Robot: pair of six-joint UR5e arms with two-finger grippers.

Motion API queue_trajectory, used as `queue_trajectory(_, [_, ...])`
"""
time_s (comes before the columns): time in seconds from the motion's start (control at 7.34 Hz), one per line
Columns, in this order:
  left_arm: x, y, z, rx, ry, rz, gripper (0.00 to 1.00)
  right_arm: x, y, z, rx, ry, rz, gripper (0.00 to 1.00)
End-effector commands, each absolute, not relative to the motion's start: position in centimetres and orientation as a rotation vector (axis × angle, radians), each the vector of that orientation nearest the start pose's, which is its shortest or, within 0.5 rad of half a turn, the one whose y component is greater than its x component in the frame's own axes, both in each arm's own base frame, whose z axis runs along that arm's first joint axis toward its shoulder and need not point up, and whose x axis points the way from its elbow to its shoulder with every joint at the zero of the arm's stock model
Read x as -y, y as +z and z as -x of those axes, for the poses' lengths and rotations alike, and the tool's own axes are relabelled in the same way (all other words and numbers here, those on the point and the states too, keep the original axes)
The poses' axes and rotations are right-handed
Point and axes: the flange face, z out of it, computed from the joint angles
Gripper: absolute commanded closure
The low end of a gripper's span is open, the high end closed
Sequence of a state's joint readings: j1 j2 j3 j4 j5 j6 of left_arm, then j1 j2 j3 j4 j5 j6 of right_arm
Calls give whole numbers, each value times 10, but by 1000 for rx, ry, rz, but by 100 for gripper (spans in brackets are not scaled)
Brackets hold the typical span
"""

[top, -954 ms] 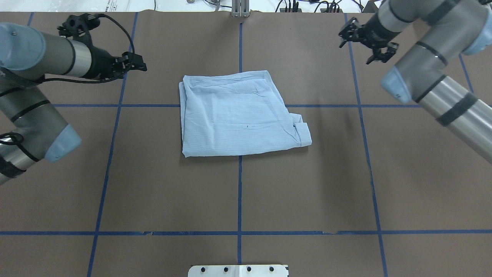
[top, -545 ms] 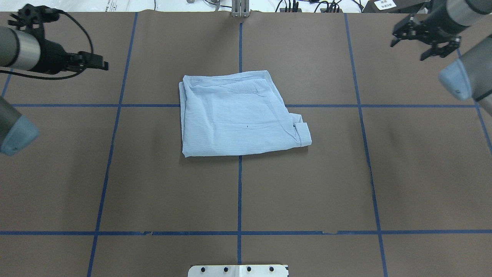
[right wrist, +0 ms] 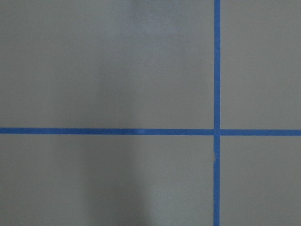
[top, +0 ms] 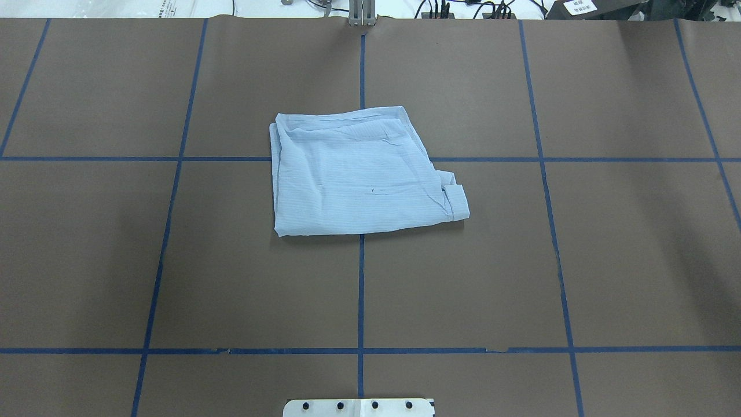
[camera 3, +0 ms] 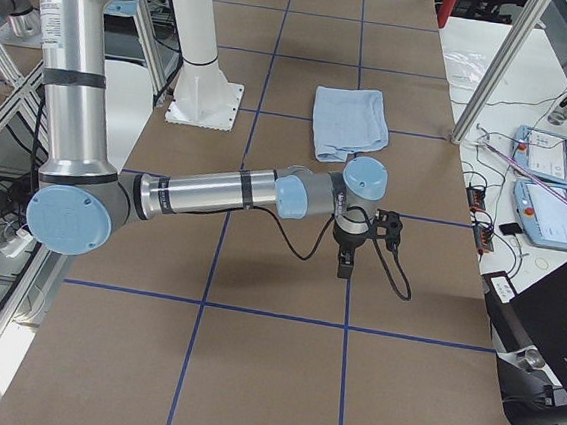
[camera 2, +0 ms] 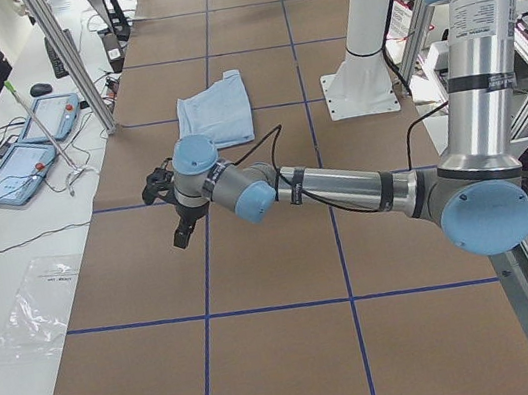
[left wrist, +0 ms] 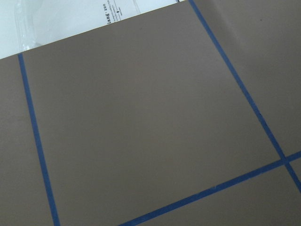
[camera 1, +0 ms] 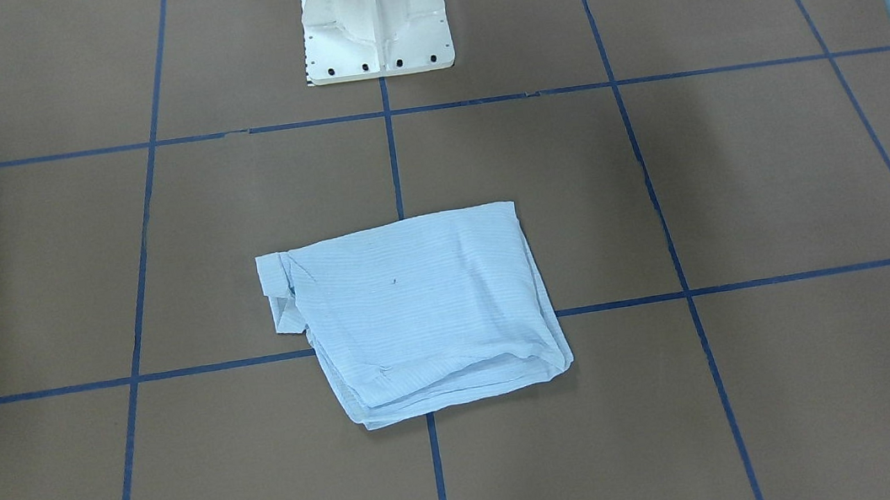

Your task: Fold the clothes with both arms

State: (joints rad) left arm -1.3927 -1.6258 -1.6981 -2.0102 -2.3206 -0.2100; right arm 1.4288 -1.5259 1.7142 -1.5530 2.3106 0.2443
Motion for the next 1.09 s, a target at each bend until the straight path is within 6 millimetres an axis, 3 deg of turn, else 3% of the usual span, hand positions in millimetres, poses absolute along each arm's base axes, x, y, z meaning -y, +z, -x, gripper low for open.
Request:
queue_trajectory(0.0, [510,521,-19,-831,199,-424,0,486,592,2,749,22,-12,0])
queue_trajectory(0.14, [508,529,-20,-832,188,-404,0,470,605,0,748,13,2,0])
queue_trajectory(0.27, [493,552,-18,-830,184,-378,0,455,603,-2,749,-3,-5,0])
queue_trajectory(0.55, [482,562,-12,-827,155,-357,0,440,611,-3,753,5,21,0])
queue_trajectory(0.82, [473,569,38,-790,130,-406,0,446,606,-2,754,-3,5,0])
queue_trajectory(0.95, [471,573,42,-781,144,-388,0,447,612,-2,742,0,17,0])
